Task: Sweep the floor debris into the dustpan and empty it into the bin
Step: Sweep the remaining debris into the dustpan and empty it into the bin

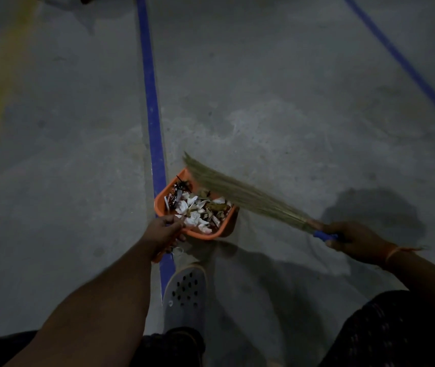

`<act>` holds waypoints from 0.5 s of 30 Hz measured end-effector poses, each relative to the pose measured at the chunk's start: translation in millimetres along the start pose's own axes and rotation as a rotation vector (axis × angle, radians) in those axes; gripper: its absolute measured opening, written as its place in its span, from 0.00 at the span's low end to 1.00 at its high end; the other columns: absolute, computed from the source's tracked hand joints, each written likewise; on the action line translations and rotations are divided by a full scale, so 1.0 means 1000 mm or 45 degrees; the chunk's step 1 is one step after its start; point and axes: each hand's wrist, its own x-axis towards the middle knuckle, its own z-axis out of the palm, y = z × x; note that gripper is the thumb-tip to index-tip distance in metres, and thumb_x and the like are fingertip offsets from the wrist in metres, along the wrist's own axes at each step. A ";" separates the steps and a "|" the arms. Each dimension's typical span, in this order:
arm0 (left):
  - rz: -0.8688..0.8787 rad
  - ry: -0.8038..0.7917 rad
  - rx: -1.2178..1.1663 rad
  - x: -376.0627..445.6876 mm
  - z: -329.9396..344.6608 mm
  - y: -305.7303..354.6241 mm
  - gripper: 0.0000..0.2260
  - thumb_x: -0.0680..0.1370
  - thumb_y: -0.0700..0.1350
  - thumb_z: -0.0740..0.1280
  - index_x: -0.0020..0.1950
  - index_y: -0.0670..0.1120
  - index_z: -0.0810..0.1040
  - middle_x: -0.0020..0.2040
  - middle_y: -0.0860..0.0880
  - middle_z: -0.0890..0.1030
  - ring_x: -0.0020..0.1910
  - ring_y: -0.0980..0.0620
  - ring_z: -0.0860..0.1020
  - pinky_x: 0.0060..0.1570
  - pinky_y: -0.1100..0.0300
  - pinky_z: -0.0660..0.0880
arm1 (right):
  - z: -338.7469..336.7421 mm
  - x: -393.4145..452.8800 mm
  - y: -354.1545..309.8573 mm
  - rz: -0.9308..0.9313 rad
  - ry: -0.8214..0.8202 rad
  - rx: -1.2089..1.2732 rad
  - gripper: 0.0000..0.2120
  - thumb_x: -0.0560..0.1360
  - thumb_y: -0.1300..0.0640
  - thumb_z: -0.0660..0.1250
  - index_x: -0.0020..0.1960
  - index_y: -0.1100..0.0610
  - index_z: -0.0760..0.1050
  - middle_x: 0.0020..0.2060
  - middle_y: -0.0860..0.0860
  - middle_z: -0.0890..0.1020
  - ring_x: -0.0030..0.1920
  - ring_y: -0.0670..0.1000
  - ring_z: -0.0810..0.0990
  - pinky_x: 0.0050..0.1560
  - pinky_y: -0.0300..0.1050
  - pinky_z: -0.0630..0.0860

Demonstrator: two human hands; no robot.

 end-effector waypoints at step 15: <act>0.020 -0.078 0.037 0.001 0.018 0.018 0.09 0.85 0.46 0.62 0.51 0.45 0.80 0.41 0.41 0.84 0.27 0.51 0.74 0.24 0.61 0.67 | -0.020 -0.028 -0.007 -0.076 0.095 0.068 0.20 0.74 0.47 0.67 0.66 0.41 0.73 0.50 0.28 0.79 0.50 0.30 0.76 0.50 0.27 0.71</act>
